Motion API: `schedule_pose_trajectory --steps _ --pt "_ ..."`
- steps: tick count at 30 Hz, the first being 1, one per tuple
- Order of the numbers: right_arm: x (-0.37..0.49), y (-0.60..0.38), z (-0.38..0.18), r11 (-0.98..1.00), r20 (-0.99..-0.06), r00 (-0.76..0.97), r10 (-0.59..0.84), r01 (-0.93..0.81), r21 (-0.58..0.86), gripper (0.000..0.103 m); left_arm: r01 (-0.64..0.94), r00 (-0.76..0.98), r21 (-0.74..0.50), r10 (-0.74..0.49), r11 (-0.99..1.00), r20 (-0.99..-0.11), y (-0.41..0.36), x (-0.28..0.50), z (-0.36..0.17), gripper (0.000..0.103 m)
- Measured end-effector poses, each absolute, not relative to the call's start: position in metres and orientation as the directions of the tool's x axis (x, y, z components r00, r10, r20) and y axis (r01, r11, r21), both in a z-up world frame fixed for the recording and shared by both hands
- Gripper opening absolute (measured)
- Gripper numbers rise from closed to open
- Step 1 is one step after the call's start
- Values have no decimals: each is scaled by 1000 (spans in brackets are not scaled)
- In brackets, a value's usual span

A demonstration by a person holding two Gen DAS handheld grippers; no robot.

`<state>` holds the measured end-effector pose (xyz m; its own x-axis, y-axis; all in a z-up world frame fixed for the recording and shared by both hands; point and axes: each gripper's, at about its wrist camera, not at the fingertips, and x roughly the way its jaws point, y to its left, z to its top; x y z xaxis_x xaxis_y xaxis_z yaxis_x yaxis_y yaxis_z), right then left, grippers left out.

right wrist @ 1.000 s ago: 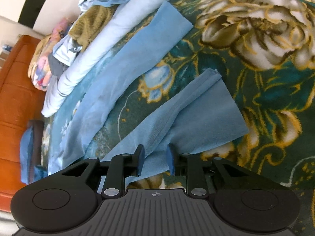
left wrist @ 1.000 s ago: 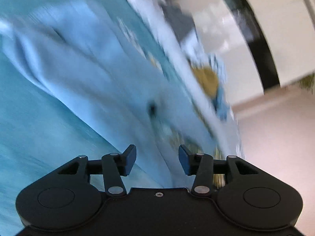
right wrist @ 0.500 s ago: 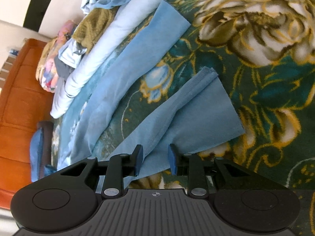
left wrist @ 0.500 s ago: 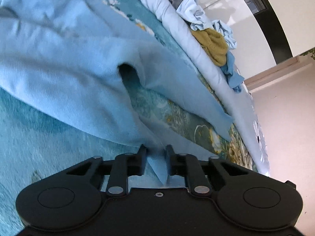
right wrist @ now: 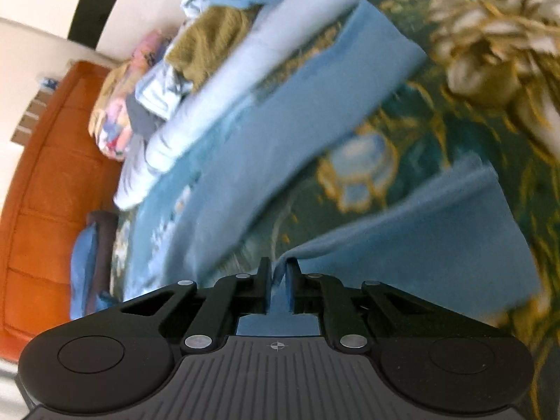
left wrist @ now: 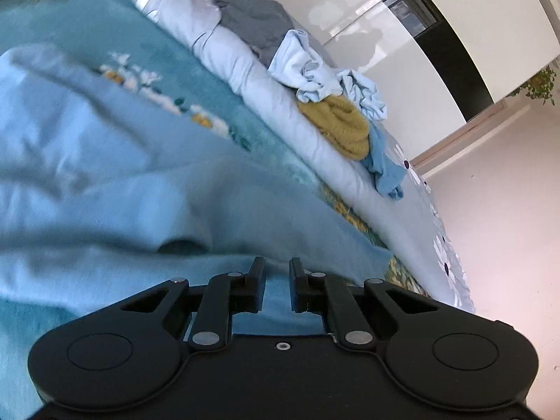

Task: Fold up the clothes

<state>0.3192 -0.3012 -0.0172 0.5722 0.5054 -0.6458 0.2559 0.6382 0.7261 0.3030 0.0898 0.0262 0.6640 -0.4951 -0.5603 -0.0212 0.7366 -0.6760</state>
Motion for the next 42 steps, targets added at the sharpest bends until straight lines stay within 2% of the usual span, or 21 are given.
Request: schedule_pose_trajectory --steps 6,9,13,15,17,23,26,35,42 --pt "350 -296 -31 680 -714 524 464 307 666 7 -47 630 -630 -467 775 -621 79 334 8 10" --pt "354 -295 -39 674 -725 513 460 329 661 7 -37 630 -640 -479 768 -611 81 332 5 10" --pt "343 -296 -30 677 -716 528 457 316 665 9 -10 657 -688 -514 726 -551 96 312 18 27" --pt "333 -297 -18 686 -696 551 461 276 673 22 8 685 -705 -517 709 -513 107 296 27 36" --pt "321 -301 -5 694 -673 583 455 241 678 27 15 717 -699 -495 715 -491 120 280 35 40" --pt "275 -319 9 708 -668 610 426 235 666 27 -43 788 -700 -406 713 -462 171 227 43 44" --pt "249 -326 -3 708 -702 581 411 281 648 30 -120 817 -701 -332 703 -472 201 198 37 45" --pt "231 -331 -34 620 -704 577 413 388 682 30 -372 820 -688 -128 624 -559 280 151 10 47" --pt "246 -316 -46 608 -667 607 433 350 713 30 -411 804 -687 -118 599 -583 295 161 -25 47"
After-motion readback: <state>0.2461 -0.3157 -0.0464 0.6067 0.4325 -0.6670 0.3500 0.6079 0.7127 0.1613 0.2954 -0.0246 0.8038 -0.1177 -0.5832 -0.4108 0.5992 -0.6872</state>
